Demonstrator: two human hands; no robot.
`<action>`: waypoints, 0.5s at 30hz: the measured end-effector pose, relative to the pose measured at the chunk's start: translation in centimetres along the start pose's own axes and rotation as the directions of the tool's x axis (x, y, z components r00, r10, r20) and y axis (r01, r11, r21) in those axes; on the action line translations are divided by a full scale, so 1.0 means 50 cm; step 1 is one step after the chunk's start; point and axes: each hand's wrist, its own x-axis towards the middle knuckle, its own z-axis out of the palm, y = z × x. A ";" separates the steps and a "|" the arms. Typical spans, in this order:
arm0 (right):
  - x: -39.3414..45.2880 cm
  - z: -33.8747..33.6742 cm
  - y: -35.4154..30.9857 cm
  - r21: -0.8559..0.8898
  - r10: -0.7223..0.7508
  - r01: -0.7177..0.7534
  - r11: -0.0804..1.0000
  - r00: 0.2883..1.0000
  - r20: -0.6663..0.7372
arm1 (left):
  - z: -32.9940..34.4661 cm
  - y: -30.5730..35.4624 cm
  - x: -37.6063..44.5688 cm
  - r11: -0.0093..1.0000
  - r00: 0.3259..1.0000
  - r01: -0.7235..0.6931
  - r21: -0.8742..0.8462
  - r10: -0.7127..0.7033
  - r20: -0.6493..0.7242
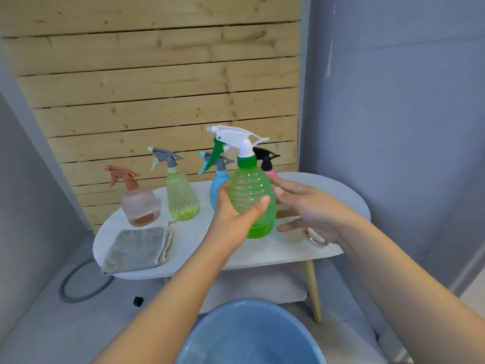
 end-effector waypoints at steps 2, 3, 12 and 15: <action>0.014 -0.038 -0.018 0.006 -0.014 0.014 1.000 0.999 -0.033 | 0.030 0.016 0.045 0.998 0.996 0.060 -0.007 -0.059 0.062; 0.021 -0.055 -0.022 0.010 -0.009 0.010 1.000 0.999 -0.053 | 0.043 0.021 0.065 0.996 0.992 0.090 -0.003 -0.089 0.090; 0.142 -0.236 0.047 0.011 0.088 -0.088 0.996 0.960 -0.265 | 0.198 -0.007 0.268 0.962 0.917 0.161 0.218 -0.228 0.327; 0.197 -0.280 0.103 0.023 0.133 -0.133 0.991 0.940 -0.313 | 0.235 -0.023 0.329 0.906 0.903 0.068 0.418 -0.235 0.361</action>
